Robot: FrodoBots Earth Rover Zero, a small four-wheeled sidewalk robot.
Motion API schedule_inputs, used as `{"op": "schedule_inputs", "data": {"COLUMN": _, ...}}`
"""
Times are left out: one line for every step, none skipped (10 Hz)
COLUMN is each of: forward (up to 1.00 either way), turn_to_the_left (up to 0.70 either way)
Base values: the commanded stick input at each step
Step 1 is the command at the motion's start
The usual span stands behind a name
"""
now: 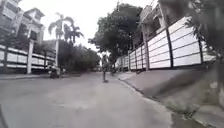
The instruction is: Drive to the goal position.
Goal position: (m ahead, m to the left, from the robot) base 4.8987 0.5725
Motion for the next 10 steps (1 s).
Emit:
{"op": "schedule_inputs", "data": {"forward": 0.50, "turn_to_the_left": 0.00}}
{"op": "schedule_inputs", "data": {"forward": 0.50, "turn_to_the_left": 0.20}}
{"op": "schedule_inputs", "data": {"forward": 0.50, "turn_to_the_left": 0.50}}
{"op": "schedule_inputs", "data": {"forward": 0.50, "turn_to_the_left": 0.50}}
{"op": "schedule_inputs", "data": {"forward": 0.50, "turn_to_the_left": 0.50}}
{"op": "schedule_inputs", "data": {"forward": 0.50, "turn_to_the_left": 0.50}}
{"op": "schedule_inputs", "data": {"forward": 0.50, "turn_to_the_left": 0.34}}
{"op": "schedule_inputs", "data": {"forward": 0.50, "turn_to_the_left": 0.00}}
{"op": "schedule_inputs", "data": {"forward": 0.50, "turn_to_the_left": 0.00}}
{"op": "schedule_inputs", "data": {"forward": 0.50, "turn_to_the_left": 0.00}}
